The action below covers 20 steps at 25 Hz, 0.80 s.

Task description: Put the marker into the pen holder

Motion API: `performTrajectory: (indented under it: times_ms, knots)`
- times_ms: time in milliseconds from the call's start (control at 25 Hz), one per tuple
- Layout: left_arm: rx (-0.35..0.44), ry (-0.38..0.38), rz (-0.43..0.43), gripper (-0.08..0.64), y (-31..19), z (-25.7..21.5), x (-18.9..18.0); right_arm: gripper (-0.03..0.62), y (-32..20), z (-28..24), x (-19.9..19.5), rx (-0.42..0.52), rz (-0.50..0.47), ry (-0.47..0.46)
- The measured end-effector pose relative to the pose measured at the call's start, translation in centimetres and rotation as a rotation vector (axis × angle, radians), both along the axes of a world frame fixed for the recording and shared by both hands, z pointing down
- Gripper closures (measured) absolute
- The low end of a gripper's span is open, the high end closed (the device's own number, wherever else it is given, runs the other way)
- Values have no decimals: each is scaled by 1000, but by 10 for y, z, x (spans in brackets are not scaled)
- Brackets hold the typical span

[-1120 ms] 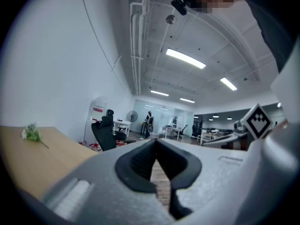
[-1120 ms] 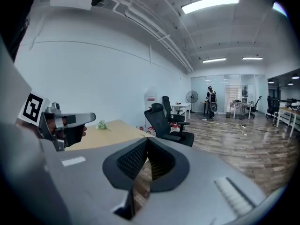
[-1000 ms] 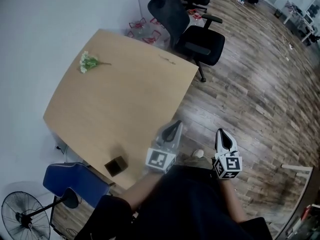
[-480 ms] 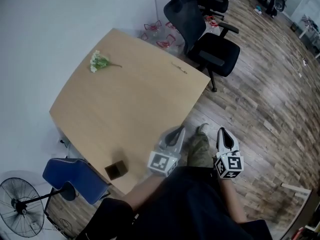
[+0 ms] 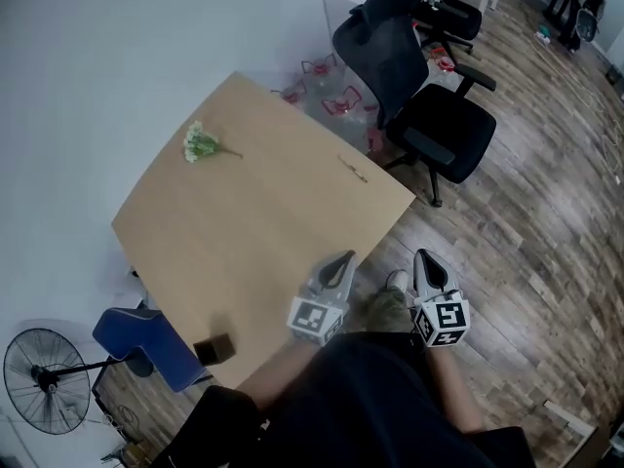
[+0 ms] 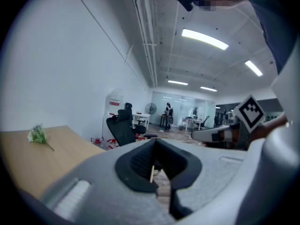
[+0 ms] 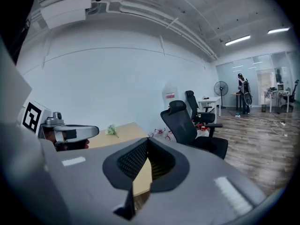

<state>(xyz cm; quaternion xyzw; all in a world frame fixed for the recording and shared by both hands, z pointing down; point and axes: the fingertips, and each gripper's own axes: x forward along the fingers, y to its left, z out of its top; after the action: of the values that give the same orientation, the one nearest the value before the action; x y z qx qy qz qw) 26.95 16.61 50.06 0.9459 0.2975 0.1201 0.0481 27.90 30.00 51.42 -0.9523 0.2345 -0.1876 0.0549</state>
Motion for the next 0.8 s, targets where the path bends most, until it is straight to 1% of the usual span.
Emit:
performTrajectory:
  times_ms: [160,400,560,800]
  knots:
    - [13,-25,-62,557,21,0,41,589,20,4,45,24,-45,-19]
    - [54,-58,-136,557,44,13,90,589,51,10,95,47,-100,-35]
    - [80,-120,-226,557,47,30,119,589,70,15,132,60,-120,-39]
    - [104,-153,-286,557,56,56,165,589,99,27,179,80,-126,-64]
